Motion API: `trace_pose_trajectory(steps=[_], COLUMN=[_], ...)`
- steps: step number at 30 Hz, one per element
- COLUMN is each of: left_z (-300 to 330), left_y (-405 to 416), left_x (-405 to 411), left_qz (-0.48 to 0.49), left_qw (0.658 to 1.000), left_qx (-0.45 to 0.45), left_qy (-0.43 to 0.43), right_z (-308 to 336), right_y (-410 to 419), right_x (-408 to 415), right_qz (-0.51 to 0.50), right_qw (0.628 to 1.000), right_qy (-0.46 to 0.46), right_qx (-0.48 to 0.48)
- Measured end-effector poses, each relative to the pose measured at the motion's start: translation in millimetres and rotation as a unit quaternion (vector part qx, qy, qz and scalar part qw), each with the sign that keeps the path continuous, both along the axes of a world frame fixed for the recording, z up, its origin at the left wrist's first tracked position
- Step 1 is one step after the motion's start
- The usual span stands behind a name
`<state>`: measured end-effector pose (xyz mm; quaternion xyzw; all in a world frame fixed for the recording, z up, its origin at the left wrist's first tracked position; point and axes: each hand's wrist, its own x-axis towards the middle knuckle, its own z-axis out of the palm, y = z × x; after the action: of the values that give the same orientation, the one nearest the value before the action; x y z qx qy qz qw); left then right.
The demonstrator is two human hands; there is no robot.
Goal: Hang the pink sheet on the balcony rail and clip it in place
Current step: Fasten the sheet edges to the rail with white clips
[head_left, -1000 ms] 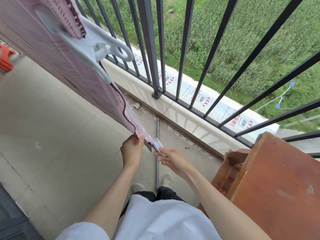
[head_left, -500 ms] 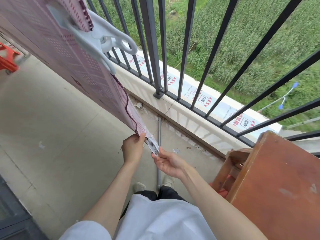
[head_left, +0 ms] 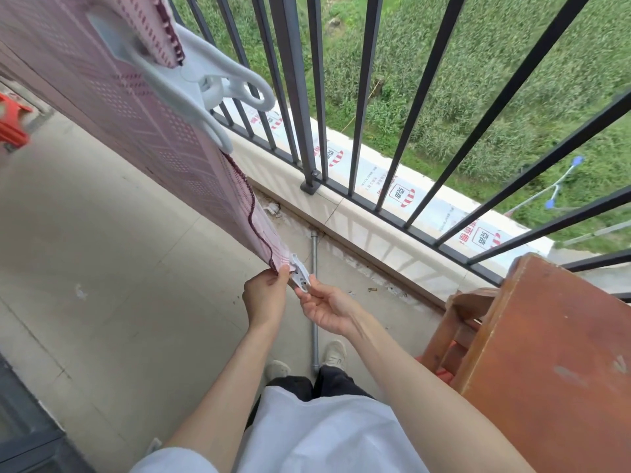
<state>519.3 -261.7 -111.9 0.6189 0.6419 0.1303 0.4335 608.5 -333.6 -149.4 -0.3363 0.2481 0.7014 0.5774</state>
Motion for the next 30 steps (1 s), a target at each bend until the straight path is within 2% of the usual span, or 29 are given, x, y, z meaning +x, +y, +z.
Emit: trace_pose_trajectory(steps=[5, 8, 11, 13, 15, 17, 19, 24, 30], left_z=[2, 4, 3, 1, -2, -9, -17, -23, -26], left_y=[2, 1, -7, -17, -29, -42, -49, -98, -183], left_x=[-4, -9, -16, -25, -37, -49, -59, -59, -61], left_qz=[-0.018, -0.054, -0.127, -0.199, -0.288, -0.402, -0.491, -0.678, -0.826], left_qw=[1.000, 0.999, 0.991, 0.978, 0.953, 0.903, 0.852, 0.714, 0.536], left_qx=[0.000, 0.007, 0.041, 0.058, 0.089, 0.140, 0.157, 0.162, 0.168], left_qy=[0.006, 0.006, 0.003, 0.014, 0.040, 0.065, 0.085, 0.061, 0.042], right_z=[3, 5, 9, 12, 13, 17, 20, 28, 29], right_y=[6, -1, -16, -35, -62, -97, -129, -232, -337], right_x=[2, 3, 1, -2, -9, -20, -34, -101, -190], right_qz=[0.069, 0.119, 0.126, 0.156, 0.191, 0.215, 0.223, 0.131, 0.053], right_qw=[0.996, 0.983, 0.959, 0.907, 0.822, 0.742, 0.688, 0.628, 0.615], right_qy=[-0.049, -0.140, -0.249, -0.381, -0.517, -0.603, -0.649, -0.644, -0.531], right_qx=[0.005, -0.013, -0.043, -0.086, -0.140, -0.198, -0.235, -0.417, -0.581])
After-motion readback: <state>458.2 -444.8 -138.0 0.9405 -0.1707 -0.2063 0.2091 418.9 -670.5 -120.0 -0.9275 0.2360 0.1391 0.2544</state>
